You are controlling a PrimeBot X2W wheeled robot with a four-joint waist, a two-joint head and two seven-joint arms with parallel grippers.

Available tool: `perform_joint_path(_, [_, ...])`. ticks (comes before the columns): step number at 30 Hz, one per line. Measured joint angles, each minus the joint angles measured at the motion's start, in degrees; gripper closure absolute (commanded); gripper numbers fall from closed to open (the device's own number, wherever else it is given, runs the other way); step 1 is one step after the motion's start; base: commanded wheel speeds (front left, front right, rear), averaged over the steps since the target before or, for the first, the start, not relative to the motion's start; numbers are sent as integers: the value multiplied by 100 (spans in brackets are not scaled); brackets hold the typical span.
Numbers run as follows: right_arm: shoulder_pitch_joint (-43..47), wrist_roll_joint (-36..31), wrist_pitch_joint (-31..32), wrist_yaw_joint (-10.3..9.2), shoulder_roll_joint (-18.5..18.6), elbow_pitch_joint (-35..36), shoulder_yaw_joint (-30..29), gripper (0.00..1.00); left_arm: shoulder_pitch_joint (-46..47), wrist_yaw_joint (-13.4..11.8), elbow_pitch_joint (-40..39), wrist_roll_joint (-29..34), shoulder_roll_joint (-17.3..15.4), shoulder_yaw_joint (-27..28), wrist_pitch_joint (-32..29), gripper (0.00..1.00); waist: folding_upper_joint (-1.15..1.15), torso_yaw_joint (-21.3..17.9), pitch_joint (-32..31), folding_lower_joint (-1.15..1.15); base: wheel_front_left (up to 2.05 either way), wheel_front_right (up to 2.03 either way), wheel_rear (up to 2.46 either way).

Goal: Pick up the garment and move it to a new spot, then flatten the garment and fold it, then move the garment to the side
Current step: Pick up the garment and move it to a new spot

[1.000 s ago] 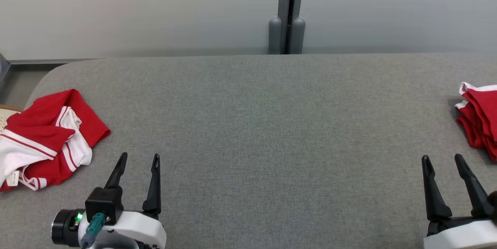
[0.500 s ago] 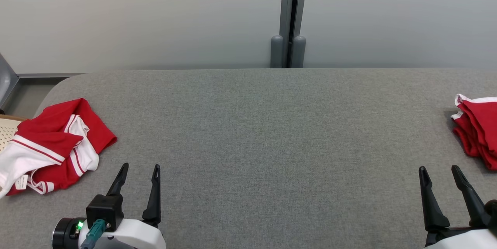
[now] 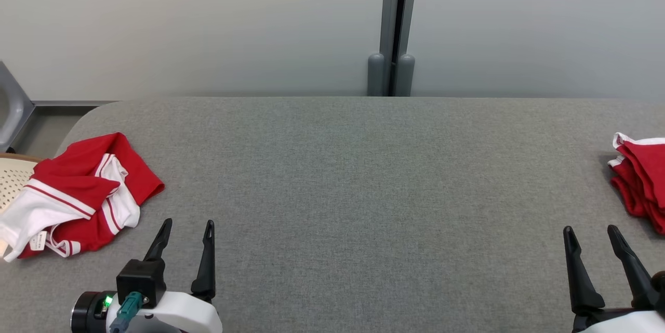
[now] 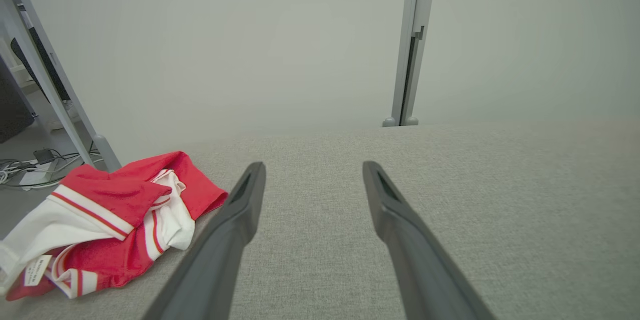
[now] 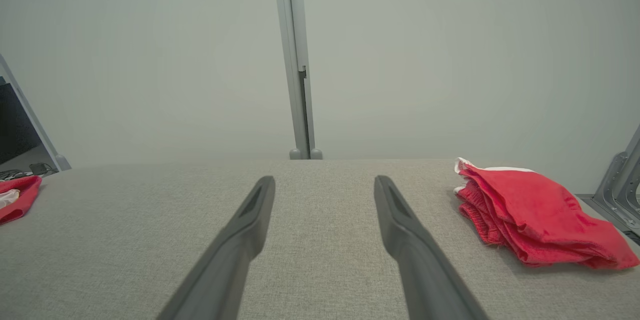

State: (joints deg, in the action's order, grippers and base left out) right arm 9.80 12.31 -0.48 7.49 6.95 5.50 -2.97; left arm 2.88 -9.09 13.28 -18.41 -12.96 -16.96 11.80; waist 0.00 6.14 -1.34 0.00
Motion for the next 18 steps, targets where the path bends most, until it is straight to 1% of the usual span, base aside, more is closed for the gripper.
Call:
perform_joint_path(3, [61,-47,27,0,-18,43,-43,0,40,-5,8,-10,7,-4,7,0,0,119,5,0,0,0,0])
perform_joint_path(7, [93,-105,51,0,-45,153,-82,0,119,-36,-14,-23,0,8,27,0,0,385,25,0,0,0,0])
perform_joint_path(11, [95,-132,107,0,-42,277,-98,0,183,-37,-23,-40,7,13,58,0,0,753,60,0,0,0,0])
perform_joint_path(17, [92,-145,176,0,-5,454,-53,0,224,-54,-120,-92,64,31,133,0,0,1416,127,0,0,0,0])
perform_joint_path(18, [92,-145,176,0,-5,454,-53,0,224,-54,-120,-92,64,31,133,0,0,1416,127,0,0,0,0])
